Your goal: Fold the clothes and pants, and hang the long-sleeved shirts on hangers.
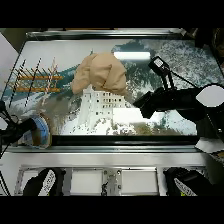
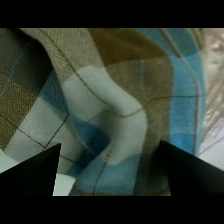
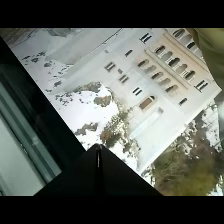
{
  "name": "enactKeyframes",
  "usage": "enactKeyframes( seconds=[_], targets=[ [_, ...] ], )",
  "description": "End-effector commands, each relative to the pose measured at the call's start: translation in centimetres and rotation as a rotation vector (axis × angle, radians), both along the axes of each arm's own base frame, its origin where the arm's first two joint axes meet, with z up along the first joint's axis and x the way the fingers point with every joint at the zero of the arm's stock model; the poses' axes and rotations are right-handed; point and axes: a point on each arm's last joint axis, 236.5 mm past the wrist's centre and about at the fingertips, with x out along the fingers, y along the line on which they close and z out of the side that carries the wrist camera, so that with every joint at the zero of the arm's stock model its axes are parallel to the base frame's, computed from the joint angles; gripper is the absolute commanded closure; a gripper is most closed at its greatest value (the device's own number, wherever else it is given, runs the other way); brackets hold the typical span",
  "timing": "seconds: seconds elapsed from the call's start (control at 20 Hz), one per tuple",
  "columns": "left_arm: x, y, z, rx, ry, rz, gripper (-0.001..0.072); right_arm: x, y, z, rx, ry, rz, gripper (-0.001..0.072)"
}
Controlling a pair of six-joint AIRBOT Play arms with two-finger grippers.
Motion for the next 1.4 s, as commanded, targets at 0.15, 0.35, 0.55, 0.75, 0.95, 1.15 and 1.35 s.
enactKeyframes(
  seconds=[0.15, 0.35, 0.55, 0.75, 0.95, 1.15, 1.35],
  targets=[
    [-2.2, -0.4, -4.8, -0.101, 0.134, 0.041, 0.0223, 0.0, 0.0, 0.0, 0.000, 0.000, 0.001, 0.0688],
    [-1.0, 0.3, 1.3, -0.008, -0.033, 0.040, 0.0688, 0.0, 0.0, 0.0, 0.000, 0.000, 0.001, 0.0688],
    [-2.0, -1.4, 14.8, 0.121, -0.278, -0.014, 0.0688, 0.0, 0.0, 0.0, 0.000, 0.000, 0.001, 0.0688],
    [-4.6, -7.4, 26.9, 0.211, -0.621, -0.212, 0.0688, 0.0, 0.0, 0.0, 0.000, 0.000, 0.001, 0.0688],
    [-5.9, -15.5, 32.9, 0.001, -0.857, -0.453, 0.0689, 0.2, 0.1, 0.1, 0.004, -0.006, -0.006, 0.0688],
    [-4.0, -21.8, 34.9, -0.217, -0.832, -0.667, 0.0689, -0.3, 1.5, 1.2, 0.094, 0.024, 0.009, 0.0687],
    [0.7, -28.6, 33.0, -0.325, -0.725, -0.848, 0.0689, 1.0, -0.1, 1.2, 0.049, -0.037, -0.019, 0.0688]
  ],
)
